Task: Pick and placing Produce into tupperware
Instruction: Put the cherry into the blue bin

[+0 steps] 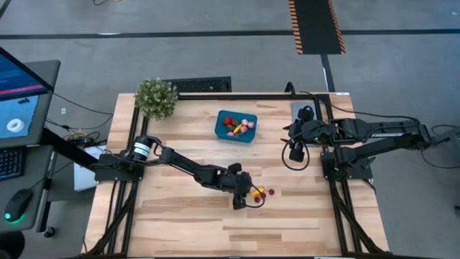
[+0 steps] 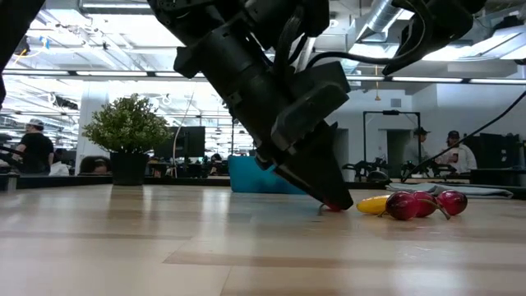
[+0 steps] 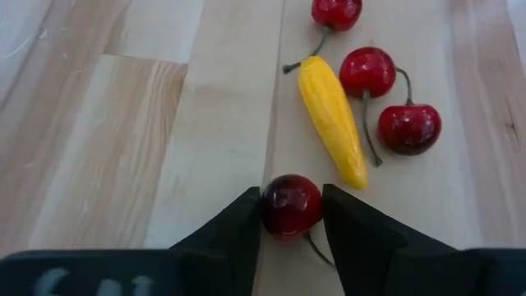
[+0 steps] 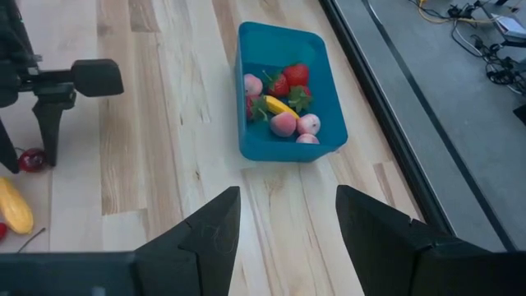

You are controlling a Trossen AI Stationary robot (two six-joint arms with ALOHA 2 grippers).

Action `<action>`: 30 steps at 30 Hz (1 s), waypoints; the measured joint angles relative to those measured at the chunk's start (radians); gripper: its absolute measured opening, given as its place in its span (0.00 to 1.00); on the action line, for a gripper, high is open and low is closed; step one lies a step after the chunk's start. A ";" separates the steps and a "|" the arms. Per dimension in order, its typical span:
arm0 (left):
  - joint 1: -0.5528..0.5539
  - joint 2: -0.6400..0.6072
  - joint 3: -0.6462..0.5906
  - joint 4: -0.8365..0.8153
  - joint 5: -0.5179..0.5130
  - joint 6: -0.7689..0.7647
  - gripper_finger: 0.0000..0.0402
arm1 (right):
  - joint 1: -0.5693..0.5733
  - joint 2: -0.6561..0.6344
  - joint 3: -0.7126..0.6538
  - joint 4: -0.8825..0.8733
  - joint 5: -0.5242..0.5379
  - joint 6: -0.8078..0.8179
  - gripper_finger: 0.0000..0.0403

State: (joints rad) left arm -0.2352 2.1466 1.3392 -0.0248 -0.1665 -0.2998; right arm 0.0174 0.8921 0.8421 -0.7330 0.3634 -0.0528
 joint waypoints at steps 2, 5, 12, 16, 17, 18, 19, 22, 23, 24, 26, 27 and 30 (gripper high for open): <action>0.000 0.000 0.000 -0.002 -0.005 -0.002 0.27 | 0.000 0.000 0.000 0.000 0.000 0.000 0.56; 0.000 0.000 0.000 -0.003 -0.005 -0.002 0.24 | 0.000 0.000 0.000 0.000 0.000 0.000 0.56; 0.001 0.000 0.000 -0.006 -0.006 -0.019 0.23 | 0.000 0.000 0.000 0.000 0.000 0.000 0.56; 0.001 0.000 0.001 -0.007 -0.005 -0.062 0.23 | 0.000 0.000 0.000 0.000 0.000 0.000 0.56; 0.001 0.000 0.006 -0.014 -0.005 -0.071 0.23 | 0.000 0.000 0.000 0.000 0.000 0.000 0.56; 0.001 0.000 0.014 -0.021 -0.003 -0.078 0.23 | 0.000 0.000 0.000 0.000 0.000 0.000 0.56; 0.001 0.000 0.025 -0.026 0.000 -0.080 0.23 | 0.000 0.000 0.000 0.000 0.000 0.000 0.56; 0.000 -0.001 0.070 -0.061 0.002 -0.086 0.23 | 0.000 0.000 0.000 0.000 0.000 0.000 0.56; 0.000 -0.001 0.089 -0.086 0.002 -0.090 0.23 | 0.000 0.000 0.000 0.000 0.000 0.000 0.56; 0.000 -0.001 0.109 -0.117 0.002 -0.094 0.23 | 0.000 0.000 0.000 0.000 0.000 0.000 0.56; 0.000 -0.001 0.165 -0.182 0.004 -0.108 0.23 | 0.000 0.000 0.000 0.000 0.000 0.000 0.56; 0.000 -0.001 0.195 -0.217 0.005 -0.116 0.23 | 0.000 0.000 0.000 0.000 0.000 0.000 0.56; 0.000 -0.001 0.301 -0.336 0.028 -0.134 0.23 | 0.000 0.000 0.000 0.000 0.000 0.000 0.56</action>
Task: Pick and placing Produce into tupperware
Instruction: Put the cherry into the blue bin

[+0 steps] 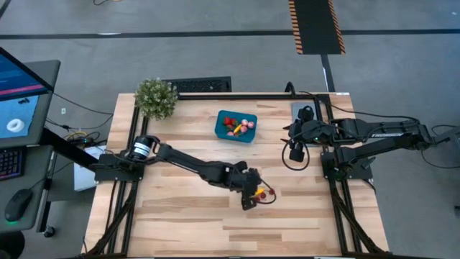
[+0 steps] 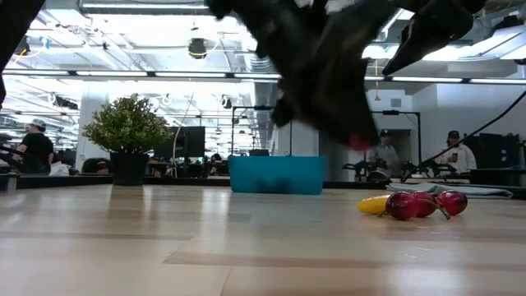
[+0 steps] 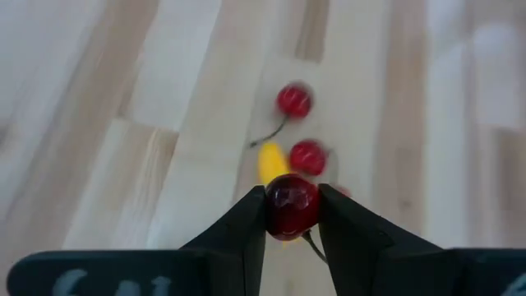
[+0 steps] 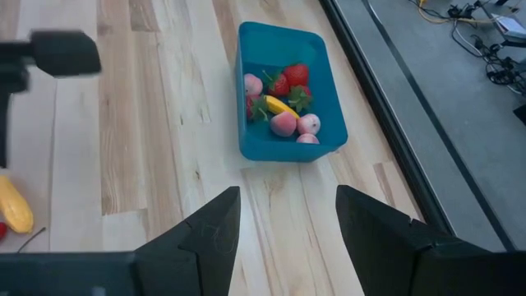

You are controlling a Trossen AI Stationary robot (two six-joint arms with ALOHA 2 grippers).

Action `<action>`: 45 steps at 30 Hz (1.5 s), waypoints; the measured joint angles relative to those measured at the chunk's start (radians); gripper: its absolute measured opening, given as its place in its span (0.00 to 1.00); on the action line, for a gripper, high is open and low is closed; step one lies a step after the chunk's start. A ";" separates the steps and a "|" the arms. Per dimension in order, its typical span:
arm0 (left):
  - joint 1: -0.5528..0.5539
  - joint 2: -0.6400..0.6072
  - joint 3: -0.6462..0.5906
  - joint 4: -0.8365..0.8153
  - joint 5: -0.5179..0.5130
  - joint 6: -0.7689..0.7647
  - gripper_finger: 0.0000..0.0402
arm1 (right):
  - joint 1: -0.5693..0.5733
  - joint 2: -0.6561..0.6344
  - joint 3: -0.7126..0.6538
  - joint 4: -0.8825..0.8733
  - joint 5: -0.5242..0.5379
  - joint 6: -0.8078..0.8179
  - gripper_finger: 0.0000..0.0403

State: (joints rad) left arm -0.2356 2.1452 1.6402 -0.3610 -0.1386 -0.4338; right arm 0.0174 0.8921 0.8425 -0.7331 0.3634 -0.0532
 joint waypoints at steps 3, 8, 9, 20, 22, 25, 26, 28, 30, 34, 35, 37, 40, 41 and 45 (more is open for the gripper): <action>-0.007 0.000 0.138 -0.110 0.005 0.000 0.23 | 0.000 0.000 0.000 0.000 0.000 0.000 0.56; -0.032 0.000 0.367 -0.235 -0.011 0.023 0.23 | 0.000 0.000 0.000 0.002 0.000 0.000 0.56; -0.038 0.000 0.411 -0.240 -0.022 0.031 0.23 | 0.000 0.000 0.000 0.003 0.000 0.000 0.56; -0.141 -0.030 0.697 -0.106 -0.048 0.190 0.23 | 0.000 0.000 0.000 0.009 0.000 -0.001 0.56; -0.159 -0.038 0.707 -0.038 -0.018 0.242 0.23 | 0.000 0.000 0.000 0.013 0.000 -0.002 0.56; -0.188 -0.048 0.716 0.066 0.013 0.330 0.23 | 0.000 0.000 0.001 0.017 0.000 -0.002 0.56; -0.200 -0.050 0.716 0.103 0.026 0.365 0.23 | 0.000 0.000 0.001 0.018 0.000 -0.002 0.56; -0.213 -0.051 0.716 0.176 0.056 0.423 0.23 | 0.000 0.000 0.001 0.018 0.000 -0.003 0.56; -0.228 -0.051 0.716 0.239 0.081 0.478 0.23 | 0.000 0.000 0.001 0.017 0.000 -0.004 0.56; -0.252 -0.062 0.715 0.315 0.131 0.565 0.23 | 0.000 0.000 0.001 0.017 0.000 -0.003 0.56; -0.259 -0.063 0.716 0.325 0.143 0.577 0.23 | 0.000 0.000 0.001 0.017 0.000 -0.002 0.56; -0.271 -0.068 0.715 0.328 0.170 0.602 0.23 | 0.000 0.000 0.001 0.017 0.000 -0.002 0.56; -0.283 -0.069 0.715 0.345 0.217 0.637 0.23 | 0.000 0.000 0.001 0.017 0.000 -0.001 0.56; -0.287 -0.069 0.715 0.362 0.237 0.661 0.23 | 0.000 0.000 0.001 0.017 0.000 -0.001 0.56; -0.304 -0.071 0.715 0.416 0.293 0.778 0.23 | 0.000 0.000 0.001 0.023 0.000 -0.001 0.56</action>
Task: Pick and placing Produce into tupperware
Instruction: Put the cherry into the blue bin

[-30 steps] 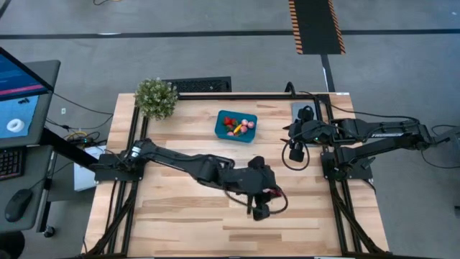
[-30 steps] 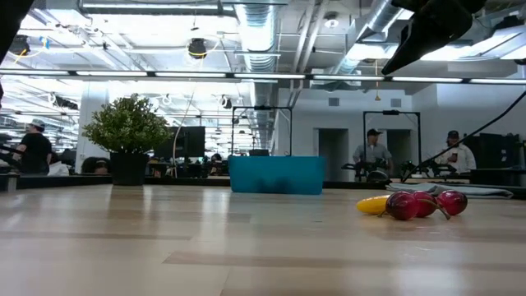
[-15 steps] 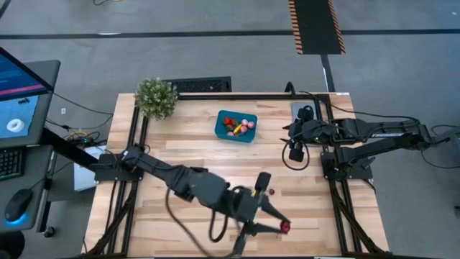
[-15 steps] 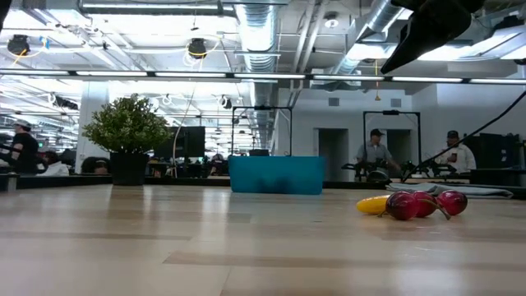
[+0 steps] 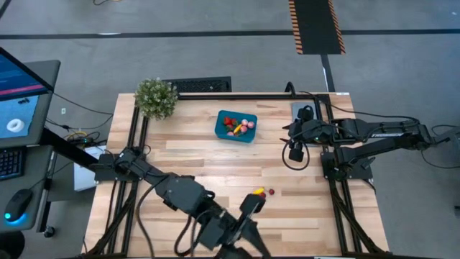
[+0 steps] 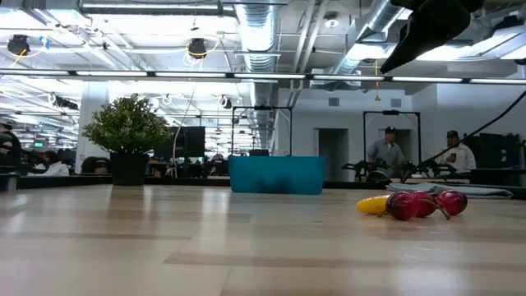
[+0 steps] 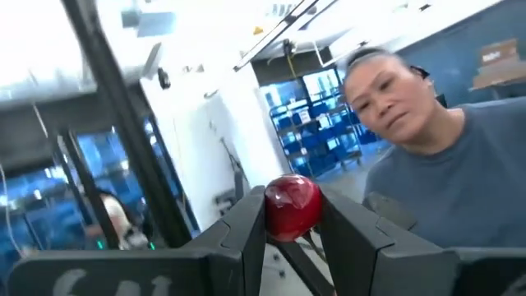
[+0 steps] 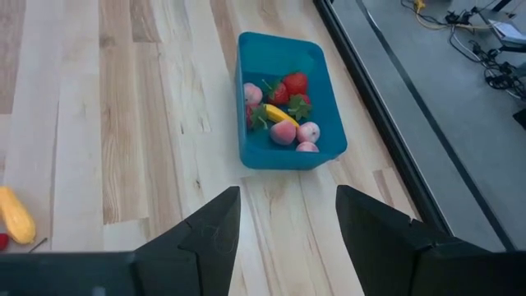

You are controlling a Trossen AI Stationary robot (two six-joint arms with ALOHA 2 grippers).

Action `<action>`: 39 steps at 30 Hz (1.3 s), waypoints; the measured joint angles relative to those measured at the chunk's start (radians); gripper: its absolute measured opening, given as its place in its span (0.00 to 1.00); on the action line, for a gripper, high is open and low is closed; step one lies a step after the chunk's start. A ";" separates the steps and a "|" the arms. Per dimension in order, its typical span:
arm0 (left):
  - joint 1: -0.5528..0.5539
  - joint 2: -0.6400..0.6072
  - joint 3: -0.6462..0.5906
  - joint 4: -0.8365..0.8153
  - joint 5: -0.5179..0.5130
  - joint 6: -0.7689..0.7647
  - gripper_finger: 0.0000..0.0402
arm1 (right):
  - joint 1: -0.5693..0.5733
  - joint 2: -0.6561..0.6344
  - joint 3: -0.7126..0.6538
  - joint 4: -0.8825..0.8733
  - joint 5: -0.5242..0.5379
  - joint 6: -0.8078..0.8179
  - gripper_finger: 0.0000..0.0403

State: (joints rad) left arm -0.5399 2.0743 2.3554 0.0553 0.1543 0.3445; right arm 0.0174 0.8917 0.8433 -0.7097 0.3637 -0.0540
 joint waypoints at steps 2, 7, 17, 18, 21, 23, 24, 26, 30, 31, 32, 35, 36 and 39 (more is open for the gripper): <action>-0.011 0.000 0.000 0.018 0.002 0.045 0.23 | 0.000 0.000 0.000 0.000 0.000 0.000 0.56; -0.033 0.000 0.000 0.053 0.002 0.167 0.23 | 0.000 0.000 0.000 0.000 0.000 0.000 0.56; -0.049 0.000 0.000 0.058 -0.015 0.244 0.24 | 0.000 0.000 0.000 0.000 0.000 0.000 0.56; -0.048 0.000 0.000 0.054 -0.035 0.242 0.24 | 0.000 0.000 0.000 0.000 0.000 0.000 0.56; -0.048 0.000 0.000 0.007 -0.177 0.218 0.24 | 0.000 0.000 0.000 0.000 0.000 0.001 0.56; -0.048 0.000 0.000 -0.048 -0.337 0.189 0.24 | 0.000 0.000 0.000 0.000 0.000 0.001 0.56; -0.047 0.000 0.000 -0.080 -0.426 0.175 0.24 | 0.000 0.000 0.000 0.000 0.000 0.001 0.56; -0.043 0.000 0.000 -0.167 -0.627 0.139 0.24 | 0.000 0.000 0.000 0.000 0.000 0.001 0.56; -0.024 0.000 0.000 -0.356 -0.980 0.039 0.24 | 0.000 0.000 0.000 0.000 0.000 0.001 0.56; -0.016 0.000 -0.001 -0.401 -1.052 0.003 0.24 | 0.000 0.000 0.000 0.000 0.000 0.001 0.56; -0.008 0.000 0.000 -0.444 -1.118 -0.037 0.24 | 0.000 0.000 0.000 0.000 0.000 0.001 0.56; 0.018 0.000 -0.001 -0.585 -1.250 -0.141 0.24 | 0.000 0.000 0.000 0.000 0.000 0.001 0.56; 0.026 0.000 -0.001 -0.630 -1.278 -0.166 0.24 | 0.000 0.000 0.000 0.000 0.000 0.001 0.56; 0.053 0.000 -0.001 -0.746 -1.327 -0.223 0.24 | 0.000 0.000 0.000 0.000 0.000 0.001 0.56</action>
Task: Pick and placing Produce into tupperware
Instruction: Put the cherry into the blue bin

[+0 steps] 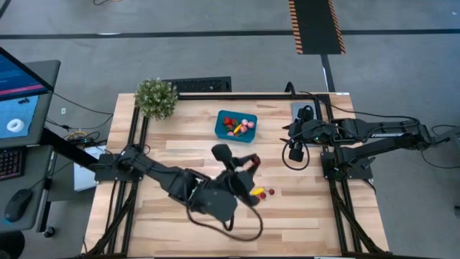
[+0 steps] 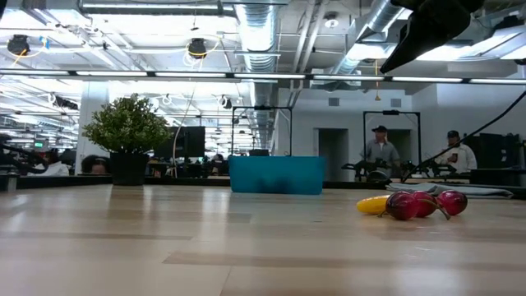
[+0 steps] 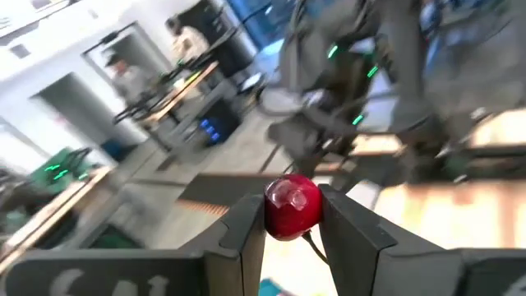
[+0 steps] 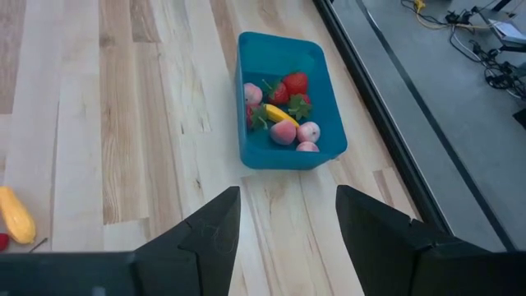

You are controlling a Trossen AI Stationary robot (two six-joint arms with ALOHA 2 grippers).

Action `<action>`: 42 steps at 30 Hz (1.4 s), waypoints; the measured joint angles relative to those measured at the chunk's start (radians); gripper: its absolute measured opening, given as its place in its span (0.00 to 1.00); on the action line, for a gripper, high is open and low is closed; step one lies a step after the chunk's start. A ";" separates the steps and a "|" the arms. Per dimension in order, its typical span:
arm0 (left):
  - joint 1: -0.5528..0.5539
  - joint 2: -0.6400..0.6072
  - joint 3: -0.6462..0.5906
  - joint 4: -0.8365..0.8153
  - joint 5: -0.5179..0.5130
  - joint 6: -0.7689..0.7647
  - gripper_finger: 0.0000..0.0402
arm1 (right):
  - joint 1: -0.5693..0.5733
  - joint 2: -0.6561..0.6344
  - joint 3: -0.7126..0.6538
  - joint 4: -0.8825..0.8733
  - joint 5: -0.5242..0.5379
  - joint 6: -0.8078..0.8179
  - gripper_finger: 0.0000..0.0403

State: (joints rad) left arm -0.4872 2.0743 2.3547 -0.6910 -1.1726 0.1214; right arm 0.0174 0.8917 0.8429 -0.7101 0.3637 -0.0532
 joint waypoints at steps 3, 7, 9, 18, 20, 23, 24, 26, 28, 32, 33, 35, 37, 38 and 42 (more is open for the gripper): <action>0.037 0.000 0.000 -0.094 -0.025 -0.082 0.24 | 0.000 0.000 0.000 0.000 0.000 0.000 0.56; 0.122 0.000 0.000 -0.215 -0.001 -0.230 0.24 | 0.000 0.000 0.000 0.000 0.000 0.000 0.56; 0.181 0.000 0.000 -0.272 0.101 -0.318 0.24 | 0.000 0.000 0.000 0.000 0.000 0.000 0.56; 0.507 0.009 -0.075 -0.474 0.633 -0.569 0.24 | 0.000 0.000 0.000 -0.001 0.000 0.000 0.56; 0.569 0.009 -0.130 -0.449 0.719 -0.567 0.24 | 0.000 0.000 0.000 -0.001 0.000 0.000 0.56; 0.651 0.009 -0.228 -0.412 0.815 -0.552 0.24 | 0.000 0.000 0.000 -0.001 0.000 0.000 0.56; 0.674 0.009 -0.263 -0.392 0.844 -0.552 0.24 | 0.000 0.000 0.000 -0.001 0.000 0.000 0.56; 0.718 0.009 -0.341 -0.324 0.900 -0.552 0.24 | 0.000 0.000 0.000 -0.001 0.000 0.000 0.56; 0.751 0.009 -0.418 -0.246 0.948 -0.554 0.24 | 0.000 0.000 0.000 -0.001 0.000 0.000 0.56; 0.795 0.008 -0.558 -0.079 0.978 -0.555 0.24 | 0.000 0.000 0.000 -0.001 0.000 0.000 0.56; 0.803 0.008 -0.593 -0.044 0.980 -0.557 0.24 | 0.000 0.000 0.000 -0.001 0.000 0.000 0.56; 0.818 0.008 -0.650 0.012 0.985 -0.577 0.24 | 0.000 0.000 0.000 -0.001 0.000 0.000 0.56; 0.828 0.008 -0.695 0.064 0.987 -0.594 0.24 | 0.000 0.000 0.000 -0.001 0.000 0.000 0.56; 0.832 0.008 -0.717 0.091 0.991 -0.600 0.24 | 0.000 0.000 0.000 -0.001 0.000 0.000 0.56; 0.836 0.008 -0.776 0.150 1.005 -0.606 0.24 | 0.000 0.000 0.000 -0.001 0.000 0.000 0.56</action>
State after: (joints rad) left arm 0.3489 2.0823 1.5788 -0.5412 -0.1673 -0.4850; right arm 0.0174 0.8917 0.8425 -0.7114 0.3637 -0.0532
